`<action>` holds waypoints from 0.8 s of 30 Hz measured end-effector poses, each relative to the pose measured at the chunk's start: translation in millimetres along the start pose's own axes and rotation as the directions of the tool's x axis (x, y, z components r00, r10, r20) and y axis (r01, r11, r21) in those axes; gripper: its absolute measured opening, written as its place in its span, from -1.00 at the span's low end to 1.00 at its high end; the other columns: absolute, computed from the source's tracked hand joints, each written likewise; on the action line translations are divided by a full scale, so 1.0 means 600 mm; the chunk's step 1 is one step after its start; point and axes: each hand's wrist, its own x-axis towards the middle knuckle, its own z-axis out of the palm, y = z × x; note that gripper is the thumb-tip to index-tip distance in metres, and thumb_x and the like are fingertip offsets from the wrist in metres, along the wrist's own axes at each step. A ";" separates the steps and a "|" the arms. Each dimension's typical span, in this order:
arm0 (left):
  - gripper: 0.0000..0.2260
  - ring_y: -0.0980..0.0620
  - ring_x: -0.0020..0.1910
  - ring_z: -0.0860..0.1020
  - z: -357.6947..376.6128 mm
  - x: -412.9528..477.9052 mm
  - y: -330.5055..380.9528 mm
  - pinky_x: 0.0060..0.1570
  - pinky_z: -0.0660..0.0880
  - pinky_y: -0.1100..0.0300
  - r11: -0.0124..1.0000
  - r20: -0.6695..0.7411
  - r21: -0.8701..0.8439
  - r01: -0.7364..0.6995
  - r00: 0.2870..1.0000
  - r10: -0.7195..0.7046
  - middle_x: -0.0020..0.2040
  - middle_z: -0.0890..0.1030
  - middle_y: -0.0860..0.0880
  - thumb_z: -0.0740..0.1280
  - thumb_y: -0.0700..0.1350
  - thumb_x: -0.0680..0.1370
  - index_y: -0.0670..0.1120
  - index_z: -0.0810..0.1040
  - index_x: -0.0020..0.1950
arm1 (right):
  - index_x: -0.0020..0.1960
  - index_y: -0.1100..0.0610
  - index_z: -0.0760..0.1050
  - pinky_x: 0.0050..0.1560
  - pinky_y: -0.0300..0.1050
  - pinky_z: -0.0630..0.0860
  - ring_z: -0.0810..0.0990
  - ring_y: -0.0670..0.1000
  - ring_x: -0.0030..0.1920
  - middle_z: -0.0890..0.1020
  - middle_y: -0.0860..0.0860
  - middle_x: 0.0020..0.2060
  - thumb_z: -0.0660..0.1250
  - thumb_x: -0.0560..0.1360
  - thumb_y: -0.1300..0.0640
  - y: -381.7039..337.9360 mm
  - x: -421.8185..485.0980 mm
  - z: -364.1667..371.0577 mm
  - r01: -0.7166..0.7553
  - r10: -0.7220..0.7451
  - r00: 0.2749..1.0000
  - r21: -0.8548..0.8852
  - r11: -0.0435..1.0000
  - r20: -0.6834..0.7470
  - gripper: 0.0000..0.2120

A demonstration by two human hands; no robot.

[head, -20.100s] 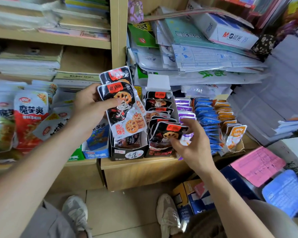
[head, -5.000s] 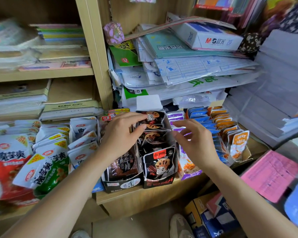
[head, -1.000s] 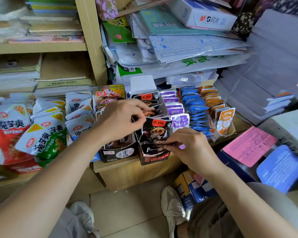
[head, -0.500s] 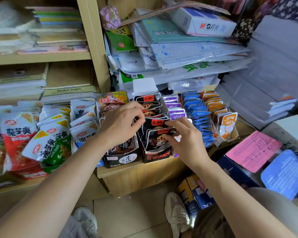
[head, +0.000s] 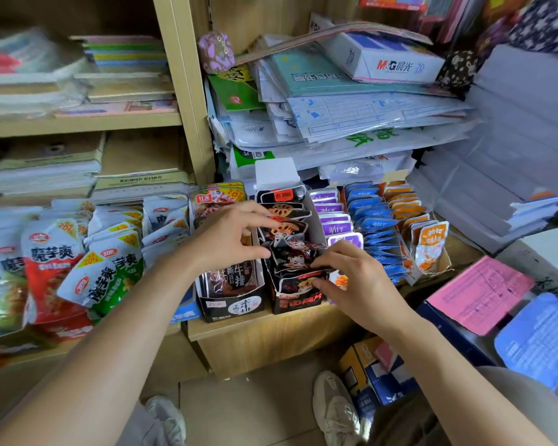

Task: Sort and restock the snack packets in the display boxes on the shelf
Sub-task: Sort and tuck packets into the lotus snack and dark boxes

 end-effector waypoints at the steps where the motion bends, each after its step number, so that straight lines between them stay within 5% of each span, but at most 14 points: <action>1: -0.57 0.22 0.11 0.51 0.002 0.001 0.003 0.12 0.56 0.11 0.998 -0.002 0.056 -0.027 1.000 0.027 0.26 0.50 0.25 0.57 0.02 0.44 0.21 0.61 0.28 | 0.16 0.05 0.65 0.07 -0.11 0.58 0.53 -0.09 0.09 0.57 -0.11 0.06 0.51 0.48 0.07 0.000 0.000 0.001 0.006 -0.007 1.000 -0.022 1.000 -0.011 -0.74; 8: -0.96 0.13 -0.09 0.57 0.018 0.020 0.011 -0.05 0.56 0.05 0.985 -0.242 0.147 -0.086 0.963 0.121 -0.04 0.60 0.19 0.48 -0.03 0.53 0.10 0.72 -0.05 | 0.08 0.02 0.59 0.35 0.04 0.34 0.31 0.07 0.42 0.41 -0.04 0.45 0.53 0.45 0.04 0.000 0.019 0.009 0.024 -0.027 0.999 -0.104 0.994 -0.025 -0.76; 11: -0.89 0.19 -0.13 0.54 0.019 0.026 -0.001 -0.02 0.52 0.12 0.992 -0.293 0.090 -0.085 0.950 0.108 -0.07 0.60 0.17 0.48 -0.13 0.54 0.07 0.74 -0.01 | 0.10 0.05 0.62 0.33 -0.04 0.42 0.48 -0.04 0.29 0.60 -0.08 0.26 0.54 0.46 0.05 -0.001 0.022 0.007 0.013 -0.013 1.000 -0.048 0.999 0.000 -0.75; 14: -0.85 0.27 -0.15 0.51 0.018 0.026 -0.005 -0.01 0.43 0.21 0.993 -0.316 0.079 -0.086 0.943 0.107 -0.07 0.58 0.19 0.45 -0.16 0.55 0.07 0.74 0.03 | 0.11 0.10 0.65 0.19 -0.46 0.39 0.55 -0.11 0.14 0.66 -0.07 0.07 0.60 0.40 0.09 -0.001 0.022 0.000 0.003 -0.003 1.000 -0.021 1.000 -0.021 -0.68; 17: -0.82 0.27 -0.18 0.52 0.019 0.024 -0.008 -0.13 0.39 0.35 0.992 -0.318 0.085 -0.091 0.941 0.113 -0.06 0.56 0.20 0.44 -0.19 0.56 0.06 0.73 0.06 | 0.12 0.12 0.67 0.17 -0.39 0.45 0.53 -0.14 0.10 0.66 -0.07 0.02 0.60 0.37 0.05 -0.002 0.017 -0.010 0.021 -0.023 0.997 -0.022 1.000 -0.073 -0.64; 20: -0.81 0.13 -0.15 0.56 0.021 0.021 -0.011 -0.12 0.58 0.12 0.993 -0.304 0.087 -0.077 0.948 0.100 0.01 0.52 0.18 0.45 -0.17 0.56 0.08 0.71 0.10 | 0.11 0.09 0.65 0.13 -0.42 0.45 0.53 -0.14 0.13 0.62 -0.09 0.02 0.50 0.42 -0.06 -0.007 0.014 -0.025 0.007 -0.004 0.990 0.016 1.000 -0.142 -0.67; 24: -0.81 0.09 0.00 0.50 0.019 0.014 -0.007 0.03 0.54 -0.02 0.993 -0.274 0.111 -0.034 0.960 0.064 0.05 0.45 0.18 0.48 -0.10 0.53 0.13 0.69 0.10 | 0.04 0.09 0.62 0.04 -0.39 0.47 0.57 -0.12 0.07 0.59 -0.09 -0.01 0.51 0.47 0.12 -0.012 0.017 -0.033 -0.034 0.047 0.971 0.060 0.998 -0.234 -0.83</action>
